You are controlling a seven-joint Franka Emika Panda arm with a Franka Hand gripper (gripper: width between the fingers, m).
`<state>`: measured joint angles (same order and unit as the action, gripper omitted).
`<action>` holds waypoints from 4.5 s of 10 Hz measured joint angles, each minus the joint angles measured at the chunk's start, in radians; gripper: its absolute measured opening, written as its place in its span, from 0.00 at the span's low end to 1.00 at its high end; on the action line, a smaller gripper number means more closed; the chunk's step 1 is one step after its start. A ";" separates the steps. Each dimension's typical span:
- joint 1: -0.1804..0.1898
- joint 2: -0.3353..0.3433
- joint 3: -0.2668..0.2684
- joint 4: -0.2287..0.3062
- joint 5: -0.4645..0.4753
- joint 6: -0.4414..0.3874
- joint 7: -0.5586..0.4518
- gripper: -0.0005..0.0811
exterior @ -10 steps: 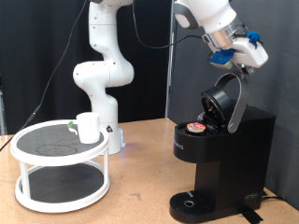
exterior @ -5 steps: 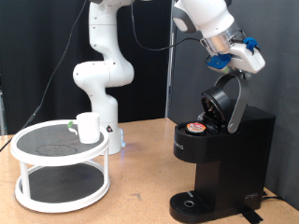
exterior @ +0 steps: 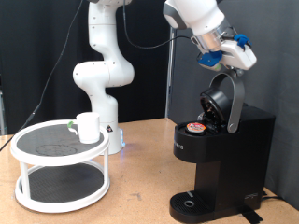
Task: Make a cup of coffee with the keurig machine
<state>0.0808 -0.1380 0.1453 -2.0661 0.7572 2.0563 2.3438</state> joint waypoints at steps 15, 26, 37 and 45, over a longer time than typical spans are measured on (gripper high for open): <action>-0.094 -0.108 -0.072 -0.168 -0.112 -0.039 -0.114 0.01; -0.125 -0.101 -0.077 -0.284 -0.198 0.096 -0.142 0.01; -0.130 -0.079 -0.089 -0.309 -0.119 0.153 -0.201 0.01; -0.129 -0.137 -0.136 -0.283 0.143 0.103 -0.347 0.01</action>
<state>-0.0478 -0.2753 0.0093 -2.3489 0.8998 2.1591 1.9968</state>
